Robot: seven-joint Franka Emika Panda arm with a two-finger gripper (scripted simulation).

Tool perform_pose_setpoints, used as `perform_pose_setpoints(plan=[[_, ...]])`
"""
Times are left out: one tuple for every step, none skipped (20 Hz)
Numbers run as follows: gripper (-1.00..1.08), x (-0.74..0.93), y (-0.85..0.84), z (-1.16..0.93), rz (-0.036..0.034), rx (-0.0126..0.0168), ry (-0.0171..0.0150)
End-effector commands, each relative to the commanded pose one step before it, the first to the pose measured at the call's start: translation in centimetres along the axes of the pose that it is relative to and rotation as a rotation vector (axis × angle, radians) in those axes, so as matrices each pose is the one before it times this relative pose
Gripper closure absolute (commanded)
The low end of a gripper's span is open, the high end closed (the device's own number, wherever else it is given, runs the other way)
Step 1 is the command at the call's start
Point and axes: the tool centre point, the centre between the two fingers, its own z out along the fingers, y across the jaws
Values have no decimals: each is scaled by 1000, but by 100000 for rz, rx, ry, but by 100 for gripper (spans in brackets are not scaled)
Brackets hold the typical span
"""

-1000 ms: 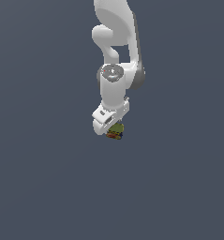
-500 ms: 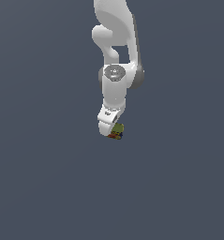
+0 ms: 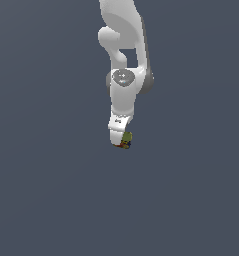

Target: Pick up the object and move it to a goal position.

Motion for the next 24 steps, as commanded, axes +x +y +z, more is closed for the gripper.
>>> perform_pose_setpoints(plan=[[-92, 12, -109, 59, -2386, -116, -8], [-92, 2, -25, 15, -534, -22, -2], [-92, 3, -19, 10, -384, -16, -2], [-92, 1, -11, 6, -229, -9, -1], [-92, -3, -2, 2, -69, -3, 0], [-92, 0, 18, -9, 482, 32, 0], [-92, -2, -1, 34, 0, 0, 0], [-92, -6, -2, 100, 0, 0, 0], [-92, -10, -4, 167, 0, 0, 0], [-92, 21, -16, 232, -69, 0, 5], [-92, -18, -7, 298, 0, 0, 0], [-92, 13, -20, 361, -69, 1, 7], [-92, 9, -21, 424, -69, 1, 8], [-92, -29, -12, 485, 0, 0, 0], [-92, 18, -26, 539, -97, 1, 12], [-92, 6, -17, 516, -69, 0, 6], [-92, 11, -11, 453, -69, -2, 2], [-92, -20, 7, 390, 0, 0, 0], [-92, -16, 13, 325, 0, 0, 0], [-92, 24, 6, 256, -65, -13, -19], [-92, -7, 18, 198, 0, 0, 0], [-92, -5, 16, 138, 0, 0, 0], [-92, -2, 11, 82, 0, 0, 0], [-92, -1, 4, 27, 0, 0, 0]])
